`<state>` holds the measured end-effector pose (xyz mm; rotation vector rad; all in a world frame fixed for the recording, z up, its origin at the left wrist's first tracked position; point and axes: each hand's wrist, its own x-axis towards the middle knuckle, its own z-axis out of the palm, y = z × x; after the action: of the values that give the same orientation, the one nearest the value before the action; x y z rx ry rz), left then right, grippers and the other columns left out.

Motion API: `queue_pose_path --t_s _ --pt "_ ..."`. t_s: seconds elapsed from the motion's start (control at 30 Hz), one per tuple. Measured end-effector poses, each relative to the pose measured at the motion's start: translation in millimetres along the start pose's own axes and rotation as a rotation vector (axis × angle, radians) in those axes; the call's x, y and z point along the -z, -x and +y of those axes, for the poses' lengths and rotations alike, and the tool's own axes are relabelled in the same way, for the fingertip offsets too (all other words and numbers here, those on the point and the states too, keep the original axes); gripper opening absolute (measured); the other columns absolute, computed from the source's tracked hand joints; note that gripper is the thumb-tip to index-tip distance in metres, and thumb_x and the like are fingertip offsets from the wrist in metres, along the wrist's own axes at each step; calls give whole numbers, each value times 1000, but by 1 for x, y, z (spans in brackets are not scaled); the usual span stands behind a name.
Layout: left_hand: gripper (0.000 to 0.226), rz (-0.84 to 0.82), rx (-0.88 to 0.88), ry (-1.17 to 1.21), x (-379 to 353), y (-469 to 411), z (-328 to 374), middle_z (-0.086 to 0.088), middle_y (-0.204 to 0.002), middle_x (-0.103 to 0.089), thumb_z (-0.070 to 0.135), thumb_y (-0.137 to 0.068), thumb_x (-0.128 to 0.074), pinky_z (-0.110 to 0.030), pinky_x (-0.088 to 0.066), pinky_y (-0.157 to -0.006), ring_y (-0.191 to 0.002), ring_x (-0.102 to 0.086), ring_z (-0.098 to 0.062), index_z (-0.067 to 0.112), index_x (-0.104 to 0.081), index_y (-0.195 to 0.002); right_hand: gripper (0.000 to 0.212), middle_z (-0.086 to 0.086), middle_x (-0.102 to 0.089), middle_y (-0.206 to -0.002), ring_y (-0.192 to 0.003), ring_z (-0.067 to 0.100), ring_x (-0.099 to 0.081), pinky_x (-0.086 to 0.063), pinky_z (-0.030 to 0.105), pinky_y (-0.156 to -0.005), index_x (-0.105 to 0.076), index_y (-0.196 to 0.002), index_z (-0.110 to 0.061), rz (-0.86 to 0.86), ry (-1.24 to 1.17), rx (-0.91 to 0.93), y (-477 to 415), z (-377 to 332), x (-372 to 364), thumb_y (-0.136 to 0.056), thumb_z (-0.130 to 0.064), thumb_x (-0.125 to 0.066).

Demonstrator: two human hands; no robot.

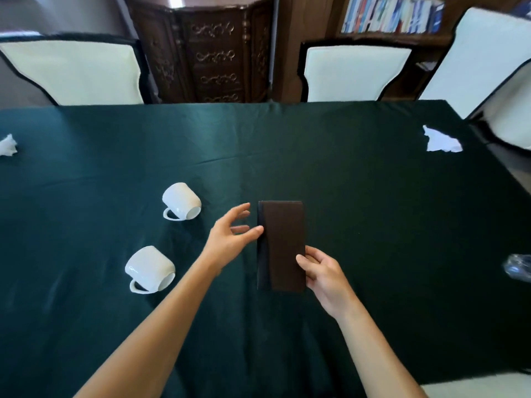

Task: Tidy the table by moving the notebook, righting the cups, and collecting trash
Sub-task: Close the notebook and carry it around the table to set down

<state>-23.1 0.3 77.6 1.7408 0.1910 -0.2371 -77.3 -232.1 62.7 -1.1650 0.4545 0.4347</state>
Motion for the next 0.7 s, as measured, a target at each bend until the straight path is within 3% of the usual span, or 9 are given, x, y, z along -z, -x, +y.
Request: queue_pose_path --t_s 0.1,0.2,0.33,0.47,0.6,0.7 --pt "37 -220 -3 185 7 29 20 -5 -108 -84 29 -85 -85 -31 -64 -75 -100 -80 -26 24 -76 -120 20 10 -78 -121 -114 26 -74 -63 39 -92 -79 -112 -18 11 -33 86 49 4 -16 -96 -11 -70" --pt "30 -283 -73 234 7 60 29 -8 -104 -85 27 -84 -84 -27 -62 -70 -94 -81 -20 14 -79 -110 22 8 -79 -118 -110 22 -76 -63 33 -87 -83 -103 -28 83 -90 216 96 14 -36 -86 -16 -77" --pt "34 -402 -131 279 12 102 34 -8 -106 -84 28 -82 -84 -32 -64 -78 -96 -81 -22 13 -78 -112 30 16 -77 -121 -113 30 -74 -62 36 -90 -77 -117 -12 208 -124 396 148 31 -57 -89 -22 -79" --pt "31 -471 -187 255 15 149 36 -4 -98 -85 32 -76 -89 -20 -58 -69 -87 -80 -14 18 -80 -102 23 17 -79 -114 -105 33 -76 -61 39 -84 -78 -112 -10 369 -68 518 193 46 -79 -92 -20 -74" --pt "36 -352 -275 219 22 171 39 -14 -96 -75 42 -69 -88 -28 -54 -81 -88 -70 -14 18 -74 -92 23 13 -80 -114 -104 27 -77 -62 31 -80 -79 -113 -13 398 -100 586 232 55 -93 -92 -18 -72" --pt "40 -311 -368 394 27 180 60 -18 -121 -73 33 -76 -83 -30 -54 -95 -111 -70 -18 17 -71 -111 22 12 -80 -112 -104 27 -77 -61 30 -81 -80 -110 -12 408 -88 628 257 62 -97 -90 -18 -74"
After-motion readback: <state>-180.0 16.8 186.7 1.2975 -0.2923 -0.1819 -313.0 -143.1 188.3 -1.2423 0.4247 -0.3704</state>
